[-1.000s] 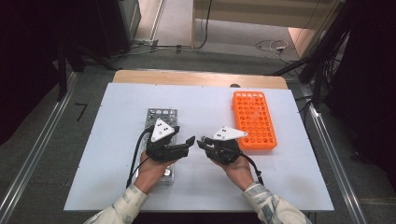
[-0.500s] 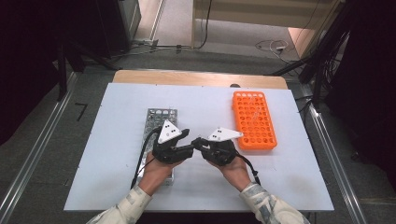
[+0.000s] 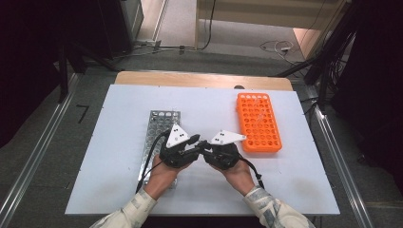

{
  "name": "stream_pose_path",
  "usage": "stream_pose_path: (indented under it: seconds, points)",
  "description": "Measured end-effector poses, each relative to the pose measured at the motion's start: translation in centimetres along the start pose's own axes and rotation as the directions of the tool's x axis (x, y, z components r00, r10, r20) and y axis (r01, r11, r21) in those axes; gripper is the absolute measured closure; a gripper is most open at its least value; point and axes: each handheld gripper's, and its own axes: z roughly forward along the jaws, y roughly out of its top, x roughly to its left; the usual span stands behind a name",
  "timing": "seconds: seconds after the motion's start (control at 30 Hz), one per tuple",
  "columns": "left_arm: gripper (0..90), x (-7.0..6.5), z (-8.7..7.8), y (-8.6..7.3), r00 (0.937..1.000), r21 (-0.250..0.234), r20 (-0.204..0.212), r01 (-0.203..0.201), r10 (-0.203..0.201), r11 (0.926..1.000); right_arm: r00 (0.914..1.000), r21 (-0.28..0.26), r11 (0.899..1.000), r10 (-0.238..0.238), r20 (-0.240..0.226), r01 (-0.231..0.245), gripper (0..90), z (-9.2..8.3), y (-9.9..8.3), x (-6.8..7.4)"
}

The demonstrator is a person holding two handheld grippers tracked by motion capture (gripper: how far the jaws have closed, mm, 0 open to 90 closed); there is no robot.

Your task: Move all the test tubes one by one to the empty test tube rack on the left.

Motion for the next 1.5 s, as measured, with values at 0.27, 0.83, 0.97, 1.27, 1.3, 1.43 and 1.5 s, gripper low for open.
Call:
stream_pose_path:
  seconds: [0.27, 0.83, 0.97, 1.27, 1.3, 1.43, 1.5]
  points:
    - [71.3, 0.0, 0.1, 0.0, 0.9999, -0.005, -0.010, -0.008, 0.008, 1.0000, 1.0000, 0.001, 1.000, 0.000, -0.001, 0.000, 73.4, 0.0, 0.0, 0.0]
    - [75.6, 0.4, 0.0, 0.2, 0.9993, -0.023, -0.036, -0.006, 0.005, 0.9997, 0.9999, -0.009, 1.000, 0.011, -0.003, -0.011, 66.1, -0.2, 0.0, -0.2]
    - [75.6, 1.0, -0.2, 0.4, 0.9989, -0.030, -0.046, 0.009, -0.011, 0.9995, 0.9994, -0.010, 1.000, 0.027, -0.019, -0.027, 52.0, -0.3, 0.0, -0.5]
    - [75.6, 2.0, -0.3, 1.3, 0.9971, -0.046, -0.068, 0.031, -0.034, 0.9985, 0.9990, -0.003, 0.999, 0.043, -0.013, -0.043, 35.9, -0.3, 0.0, -0.8]
    - [75.6, 2.2, -0.3, 1.5, 0.9968, -0.050, -0.070, 0.037, -0.040, 0.9981, 0.9990, -0.003, 0.999, 0.043, -0.014, -0.043, 35.7, -0.3, 0.0, -0.8]
    - [75.6, 3.0, -0.5, 2.0, 0.9945, -0.060, -0.086, 0.053, -0.059, 0.9967, 0.9987, -0.003, 0.999, 0.051, -0.010, -0.051, 34.5, -0.4, 0.0, -1.0]
    - [75.6, 3.5, -0.7, 2.2, 0.9930, -0.072, -0.096, 0.062, -0.069, 0.9955, 0.9988, -0.002, 0.999, 0.049, -0.007, -0.049, 34.4, -0.4, 0.0, -1.1]
